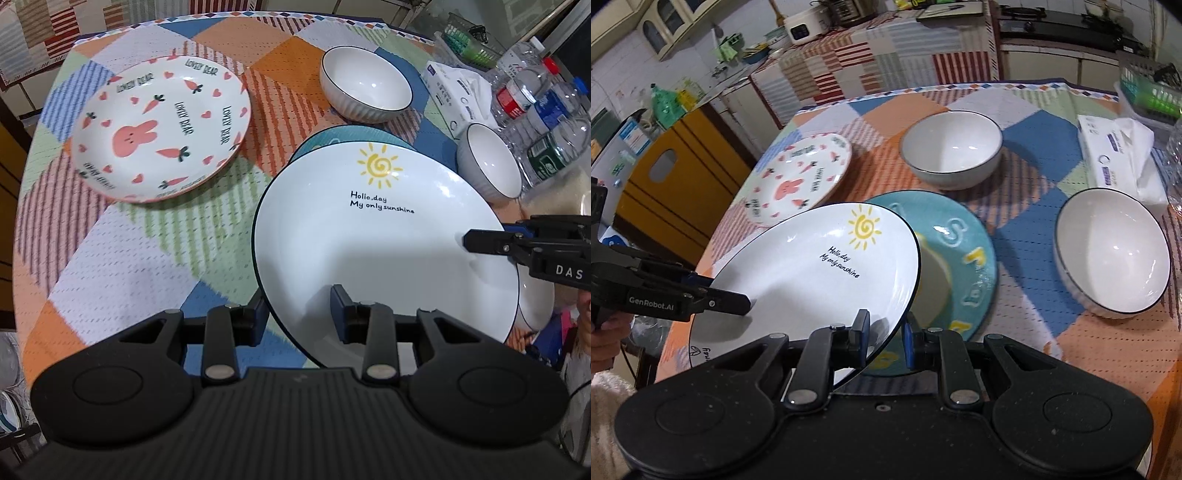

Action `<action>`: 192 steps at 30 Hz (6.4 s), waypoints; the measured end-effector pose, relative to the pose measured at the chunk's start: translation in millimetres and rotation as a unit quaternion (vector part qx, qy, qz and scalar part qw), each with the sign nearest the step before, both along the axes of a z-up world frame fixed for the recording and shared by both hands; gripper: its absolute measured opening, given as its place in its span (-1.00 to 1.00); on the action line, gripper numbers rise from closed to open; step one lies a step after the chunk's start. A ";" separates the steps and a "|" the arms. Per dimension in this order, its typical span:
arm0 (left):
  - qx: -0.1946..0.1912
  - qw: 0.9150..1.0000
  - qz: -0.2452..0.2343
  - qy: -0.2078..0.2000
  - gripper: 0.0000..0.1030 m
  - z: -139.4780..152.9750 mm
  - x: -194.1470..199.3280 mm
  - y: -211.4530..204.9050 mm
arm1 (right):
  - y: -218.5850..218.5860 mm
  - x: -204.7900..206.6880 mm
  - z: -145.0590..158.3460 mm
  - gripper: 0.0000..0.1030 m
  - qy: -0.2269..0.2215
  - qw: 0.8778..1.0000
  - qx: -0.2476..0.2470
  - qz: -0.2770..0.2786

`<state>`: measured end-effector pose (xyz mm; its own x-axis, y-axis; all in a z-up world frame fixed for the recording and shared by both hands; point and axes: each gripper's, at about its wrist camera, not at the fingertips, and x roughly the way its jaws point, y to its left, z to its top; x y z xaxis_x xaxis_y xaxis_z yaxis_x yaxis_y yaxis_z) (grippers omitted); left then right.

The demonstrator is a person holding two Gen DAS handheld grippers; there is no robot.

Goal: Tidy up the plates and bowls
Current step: 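Lift the white sun plate and carry it toward the blue egg plate, then lower the sun plate onto the egg plate and open both tools, then grasp the rim of the pink bunny plate with both tools, then lift the bunny plate and carry it over the sun plate stack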

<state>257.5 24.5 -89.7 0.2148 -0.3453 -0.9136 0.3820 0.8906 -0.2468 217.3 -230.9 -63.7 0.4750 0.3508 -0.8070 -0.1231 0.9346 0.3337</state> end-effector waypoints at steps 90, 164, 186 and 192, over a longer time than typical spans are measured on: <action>0.041 0.983 0.028 -0.176 -0.19 83.1 -41.8 79.8 | 106.0 8.8 75.1 0.35 -0.156 0.979 -0.080 0.100; -0.007 0.981 0.133 -0.143 -0.37 9.9 63.5 100.7 | 101.5 113.9 -13.3 -0.58 -0.109 0.994 0.005 0.031; -0.032 0.983 0.059 -0.170 -0.37 62.8 -35.5 37.3 | 38.5 -11.0 42.8 -0.57 -0.133 0.991 -0.003 0.007; -0.033 0.985 0.038 -0.166 -0.37 49.6 -47.2 16.5 | 18.5 -30.3 33.4 -0.57 -0.121 0.993 0.002 -0.014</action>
